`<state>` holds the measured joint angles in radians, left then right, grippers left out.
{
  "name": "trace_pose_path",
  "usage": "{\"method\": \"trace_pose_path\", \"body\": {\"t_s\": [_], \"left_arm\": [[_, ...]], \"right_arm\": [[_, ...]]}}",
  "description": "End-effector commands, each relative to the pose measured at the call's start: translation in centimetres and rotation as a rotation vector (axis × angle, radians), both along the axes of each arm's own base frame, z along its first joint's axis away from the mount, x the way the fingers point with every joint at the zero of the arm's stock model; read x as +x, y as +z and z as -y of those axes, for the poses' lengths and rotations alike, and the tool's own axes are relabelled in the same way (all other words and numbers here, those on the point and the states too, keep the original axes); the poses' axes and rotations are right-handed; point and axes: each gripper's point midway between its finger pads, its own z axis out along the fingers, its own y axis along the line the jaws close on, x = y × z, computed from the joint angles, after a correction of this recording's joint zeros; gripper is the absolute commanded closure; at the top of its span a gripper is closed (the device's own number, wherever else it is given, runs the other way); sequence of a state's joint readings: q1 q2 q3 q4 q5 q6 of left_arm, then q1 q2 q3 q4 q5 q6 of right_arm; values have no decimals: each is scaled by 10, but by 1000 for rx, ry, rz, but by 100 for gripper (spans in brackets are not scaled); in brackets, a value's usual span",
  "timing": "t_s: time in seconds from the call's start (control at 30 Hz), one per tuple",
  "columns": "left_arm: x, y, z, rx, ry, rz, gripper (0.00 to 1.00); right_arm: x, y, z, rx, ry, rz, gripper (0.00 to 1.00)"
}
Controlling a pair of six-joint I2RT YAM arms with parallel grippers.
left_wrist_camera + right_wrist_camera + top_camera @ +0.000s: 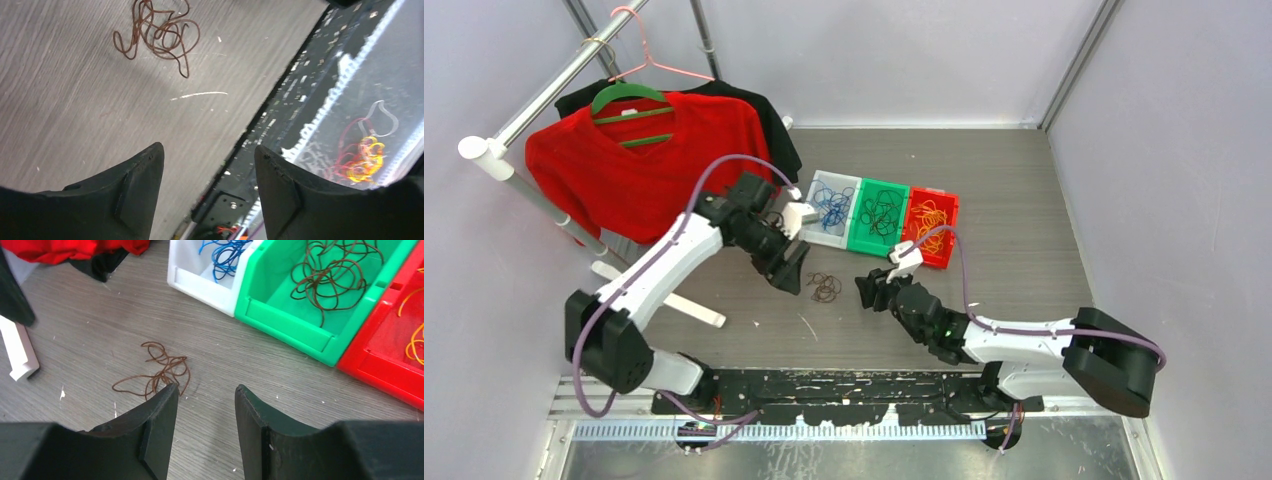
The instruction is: Untangle the cables
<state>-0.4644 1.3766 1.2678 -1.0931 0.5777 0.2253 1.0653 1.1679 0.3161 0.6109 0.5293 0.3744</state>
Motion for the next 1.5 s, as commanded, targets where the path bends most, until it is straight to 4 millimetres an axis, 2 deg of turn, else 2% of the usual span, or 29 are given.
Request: {"method": "trace_pose_path", "body": {"t_s": [0.0, 0.1, 0.3, 0.47, 0.57, 0.63, 0.7, 0.77, 0.83, 0.93, 1.1, 1.27, 1.47], "left_arm": [[40, -31, 27, 30, -98, 191, 32], [50, -55, 37, 65, -131, 148, 33], [80, -90, 55, 92, -170, 160, 39], [92, -104, 62, 102, -171, 151, 47], [93, -108, 67, 93, -173, 149, 55], [94, -111, 69, 92, -167, 140, 66], [91, -111, 71, 84, -163, 119, 80], [86, -103, 71, 78, -159, 104, 93], [81, -84, 69, 70, -153, 93, 98], [65, -43, 64, 43, -117, 82, 100], [41, 16, 59, -35, -55, 85, 100], [20, 49, 49, -70, -20, 87, 100], [7, 75, 42, -97, 2, 110, 100]], "right_arm": [[5, 22, 3, 113, -31, -5, 50], [4, 23, 10, 126, -45, -12, 51], [0, 27, 18, 163, -54, -21, 54], [-3, 32, 20, 178, -44, -20, 58], [-4, 34, 17, 185, -31, -22, 60], [-5, 34, 15, 188, -20, -24, 61], [-7, 32, 13, 189, -6, -28, 62], [-7, 33, 9, 186, 9, -25, 61], [-7, 37, 4, 185, 32, -16, 56], [-7, 45, -7, 175, 82, 11, 43], [-3, 75, -32, 193, 156, 65, 36], [-2, 103, -55, 229, 227, 111, 35], [-9, 120, -80, 283, 324, 123, 34]]}}
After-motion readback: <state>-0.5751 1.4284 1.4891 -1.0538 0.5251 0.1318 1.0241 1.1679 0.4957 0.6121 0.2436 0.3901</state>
